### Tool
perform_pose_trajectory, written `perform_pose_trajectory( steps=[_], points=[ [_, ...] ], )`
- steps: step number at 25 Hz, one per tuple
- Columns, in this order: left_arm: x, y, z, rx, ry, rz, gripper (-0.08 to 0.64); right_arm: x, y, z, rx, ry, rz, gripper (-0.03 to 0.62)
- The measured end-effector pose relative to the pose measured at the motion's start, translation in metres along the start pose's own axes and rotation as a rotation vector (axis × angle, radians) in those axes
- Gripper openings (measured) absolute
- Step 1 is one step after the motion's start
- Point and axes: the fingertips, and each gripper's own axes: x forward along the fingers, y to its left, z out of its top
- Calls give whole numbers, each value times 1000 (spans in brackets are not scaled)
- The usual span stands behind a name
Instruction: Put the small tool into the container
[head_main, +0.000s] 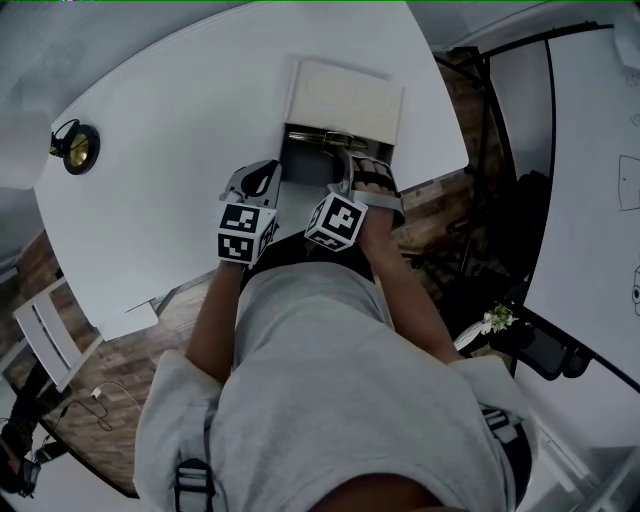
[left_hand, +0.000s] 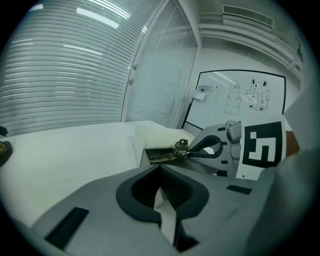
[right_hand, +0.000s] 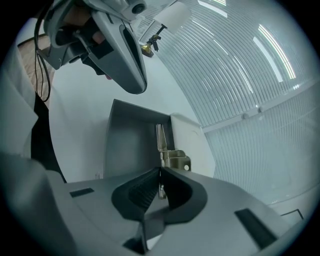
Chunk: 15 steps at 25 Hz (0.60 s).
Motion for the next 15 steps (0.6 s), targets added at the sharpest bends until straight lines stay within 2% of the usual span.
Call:
perform_pose_trajectory(
  steps=[15],
  points=[
    [-9, 5, -9, -32, 21, 12, 23, 8, 4, 9, -10, 0, 14, 40]
  ],
)
